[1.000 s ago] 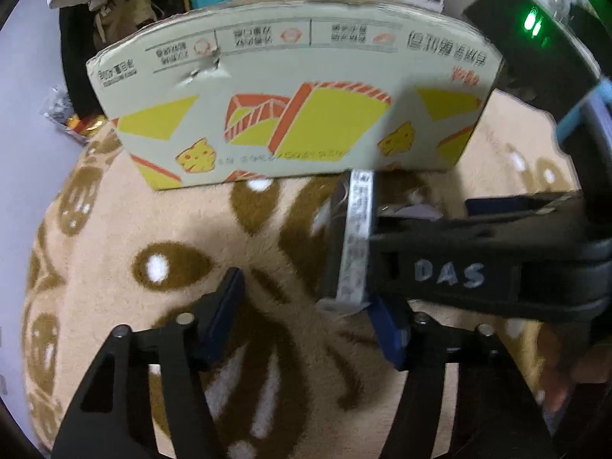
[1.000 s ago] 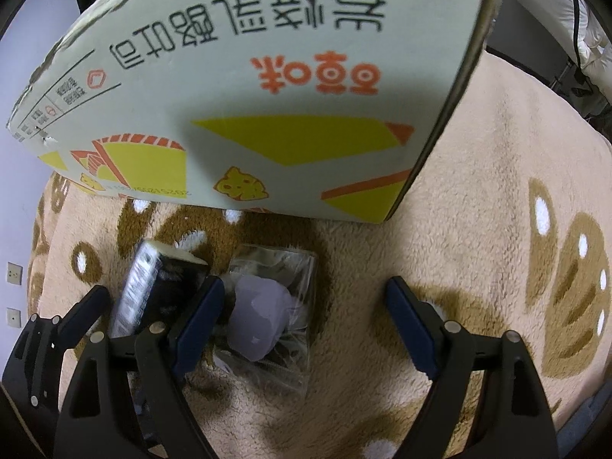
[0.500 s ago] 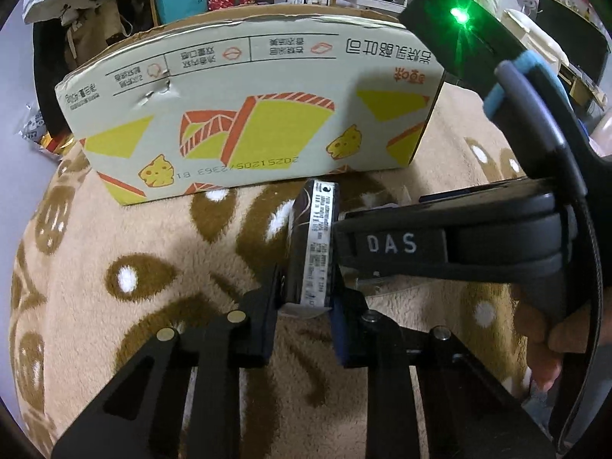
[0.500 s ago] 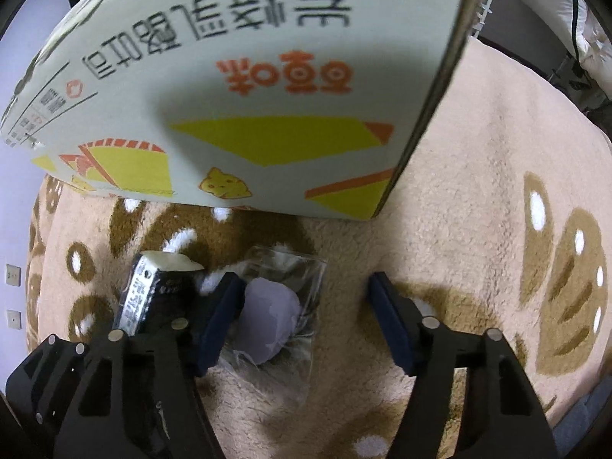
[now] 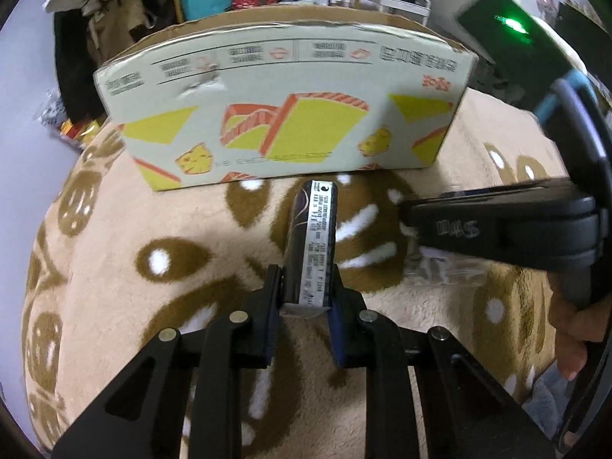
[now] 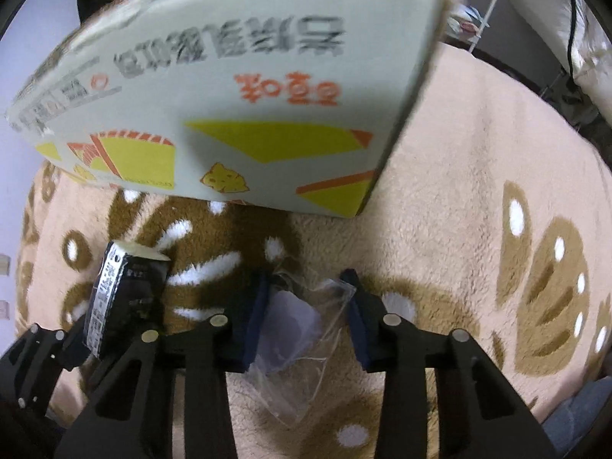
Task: Organize soft objects
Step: 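Carry the tissue pack with the left gripper while the right carries the clear bag to the box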
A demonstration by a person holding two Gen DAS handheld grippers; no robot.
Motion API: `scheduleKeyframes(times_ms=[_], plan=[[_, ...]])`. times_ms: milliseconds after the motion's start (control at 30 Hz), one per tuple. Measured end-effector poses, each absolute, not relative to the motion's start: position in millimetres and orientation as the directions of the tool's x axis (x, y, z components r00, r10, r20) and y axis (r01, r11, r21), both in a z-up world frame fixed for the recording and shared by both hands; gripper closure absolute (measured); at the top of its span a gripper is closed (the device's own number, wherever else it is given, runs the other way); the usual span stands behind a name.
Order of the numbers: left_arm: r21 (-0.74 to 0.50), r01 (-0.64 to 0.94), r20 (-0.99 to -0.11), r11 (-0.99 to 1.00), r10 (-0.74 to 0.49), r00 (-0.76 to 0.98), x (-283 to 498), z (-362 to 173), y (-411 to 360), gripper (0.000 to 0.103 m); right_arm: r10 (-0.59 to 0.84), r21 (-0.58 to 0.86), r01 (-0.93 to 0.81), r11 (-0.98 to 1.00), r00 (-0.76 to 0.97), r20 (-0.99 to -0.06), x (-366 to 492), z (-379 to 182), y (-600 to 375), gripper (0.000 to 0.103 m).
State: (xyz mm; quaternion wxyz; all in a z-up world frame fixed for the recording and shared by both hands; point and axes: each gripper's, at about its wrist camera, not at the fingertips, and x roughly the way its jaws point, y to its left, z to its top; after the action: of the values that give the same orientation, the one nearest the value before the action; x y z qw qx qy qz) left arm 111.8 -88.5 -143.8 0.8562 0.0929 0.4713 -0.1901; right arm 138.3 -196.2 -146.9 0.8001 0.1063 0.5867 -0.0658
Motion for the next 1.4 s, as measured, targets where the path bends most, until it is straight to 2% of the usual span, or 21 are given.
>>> scheduleKeyframes(times_ms=[67,167,300,400,500,800,967,1400], plan=[[-0.019,0.399,-0.84,0.917,-0.231,0.491,111.8,-140.9,-82.9,0.081,0.054,0.136,0.238,0.962,0.323,-0.945,133.7,-143.0,-201.5,0.071],[-0.031,0.38,-0.836,0.924,-0.232,0.498,109.9,-136.1,-75.7,0.081,0.103,0.197,0.232,0.952,0.363,-0.926,126.8,-133.7,-207.5,0.086],[-0.009,0.376,-0.82,0.927,-0.222,0.527,103.1,-126.2,-72.5,0.081,0.123,0.215,0.184,0.959,0.411,-0.903,115.9,-116.8,-203.6,0.092],[-0.003,0.373,-0.806,0.928,-0.223,0.549,94.5,-118.1,-71.1,0.081,0.113,0.206,0.161,0.965,0.452,-0.885,107.9,-104.4,-202.2,0.092],[0.037,0.36,-0.746,0.932,-0.214,0.63,83.1,-99.6,-69.3,0.081,0.113,0.213,0.144,0.966,0.506,-0.855,96.4,-84.2,-195.2,0.093],[0.096,0.366,-0.602,0.926,-0.239,0.762,63.3,-42.1,-71.1,0.081,0.111,0.25,0.097,0.963,0.703,-0.702,86.0,-14.8,-188.0,0.093],[0.058,0.35,-0.567,0.935,-0.257,0.783,73.9,-20.5,-61.6,0.081,0.105,0.253,0.074,0.965,0.773,-0.626,86.8,12.2,-187.9,0.093],[0.107,0.33,-0.504,0.938,-0.234,0.831,131.1,3.4,-58.0,0.081,0.076,0.252,0.064,0.966,0.857,-0.509,125.5,29.0,-201.3,0.093]])
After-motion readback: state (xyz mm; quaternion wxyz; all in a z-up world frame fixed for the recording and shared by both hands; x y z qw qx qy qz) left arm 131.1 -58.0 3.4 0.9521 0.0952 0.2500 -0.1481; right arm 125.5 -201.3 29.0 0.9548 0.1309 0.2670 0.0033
